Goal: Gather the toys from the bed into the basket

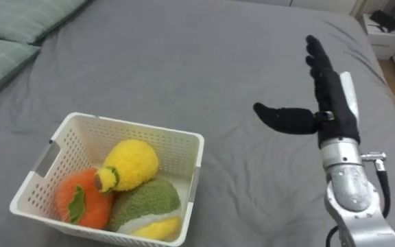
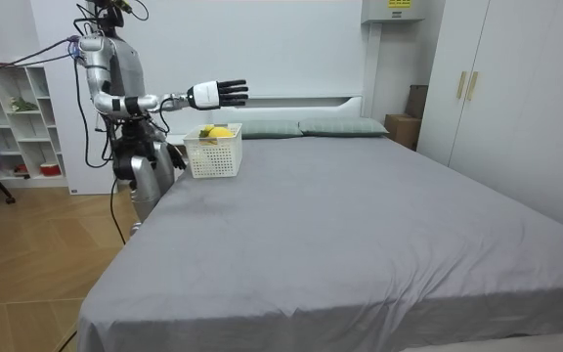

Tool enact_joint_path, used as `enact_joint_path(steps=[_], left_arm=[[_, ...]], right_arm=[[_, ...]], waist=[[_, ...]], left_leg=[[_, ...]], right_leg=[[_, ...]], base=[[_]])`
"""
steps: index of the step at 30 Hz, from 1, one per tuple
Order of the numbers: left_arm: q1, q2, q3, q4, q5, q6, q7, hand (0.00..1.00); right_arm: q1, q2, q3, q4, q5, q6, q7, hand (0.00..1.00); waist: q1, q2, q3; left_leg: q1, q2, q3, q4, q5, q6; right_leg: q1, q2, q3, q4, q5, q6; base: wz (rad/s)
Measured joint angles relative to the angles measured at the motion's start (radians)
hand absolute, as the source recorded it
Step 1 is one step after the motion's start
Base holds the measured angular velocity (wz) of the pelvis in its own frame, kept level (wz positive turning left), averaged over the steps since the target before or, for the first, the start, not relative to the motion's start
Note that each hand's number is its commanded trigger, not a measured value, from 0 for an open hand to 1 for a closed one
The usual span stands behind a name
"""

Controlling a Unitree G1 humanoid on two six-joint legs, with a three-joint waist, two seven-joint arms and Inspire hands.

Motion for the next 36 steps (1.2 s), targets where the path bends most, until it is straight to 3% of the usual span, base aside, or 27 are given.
enact_joint_path(steps=[2, 7, 12, 19, 26, 29, 36], left_arm=[[0.020, -0.001, 0.017, -0.012, 0.001, -0.001, 0.000, 0.00], [0.044, 0.006, 0.038, -0.019, 0.000, -0.001, 0.007, 0.00], [0.051, 0.009, 0.038, -0.019, -0.002, 0.001, 0.020, 0.00], [0.071, 0.013, 0.047, -0.019, -0.016, 0.001, 0.043, 0.00], [0.087, 0.013, 0.088, -0.032, -0.017, 0.000, 0.056, 0.00], [0.092, 0.013, 0.088, -0.032, -0.017, 0.000, 0.071, 0.00], [0.094, 0.013, 0.087, -0.016, -0.016, -0.001, 0.073, 0.00]], right_arm=[[0.014, -0.007, -0.057, 0.000, 0.024, -0.019, -0.029, 0.00], [0.088, -0.007, -0.109, 0.004, 0.030, -0.033, -0.086, 0.00], [0.148, -0.007, -0.124, 0.108, 0.047, -0.041, -0.149, 0.00], [0.212, 0.001, -0.162, 0.338, 0.166, -0.051, -0.203, 0.00], [0.233, 0.028, -0.225, 0.714, 0.365, -0.066, -0.227, 0.00], [0.261, 0.034, -0.225, 0.870, 0.430, -0.066, -0.223, 0.00], [0.263, 0.058, -0.216, 1.123, 0.423, -0.066, -0.181, 0.00]], waist=[[-0.009, -0.001, 0.0031], [-0.049, -0.016, 0.0132], [-0.058, -0.015, 0.0132], [-0.098, -0.016, 0.0125], [-0.129, -0.017, 0.0097], [-0.130, -0.019, 0.0089], [-0.128, -0.017, 0.0089]], left_leg=[[0.010, 0.005, 0.023, -0.002, -0.004, -0.001], [0.011, 0.009, 0.031, 0.000, -0.009, -0.004], [0.008, 0.010, 0.042, -0.003, -0.013, -0.005], [0.005, 0.011, 0.046, -0.003, -0.015, -0.006], [0.008, 0.010, 0.042, -0.002, -0.015, -0.006], [0.012, 0.010, 0.041, -0.002, -0.015, -0.006], [0.023, 0.010, 0.041, -0.001, -0.015, -0.006]], right_leg=[[0.000, 0.004, 0.019, 0.000, 0.000, 0.000], [-0.003, 0.009, 0.031, -0.009, -0.001, 0.000], [-0.016, 0.012, 0.049, -0.008, -0.001, 0.000], [-0.017, 0.012, 0.052, -0.010, -0.004, 0.000], [-0.011, 0.012, 0.051, -0.009, -0.006, -0.001], [-0.007, 0.013, 0.052, -0.007, -0.008, -0.003], [0.001, 0.012, 0.053, -0.007, -0.015, -0.007]], base=[[-0.21], [-0.08], [-0.09], [0.00], [0.01], [0.00], [0.00]])
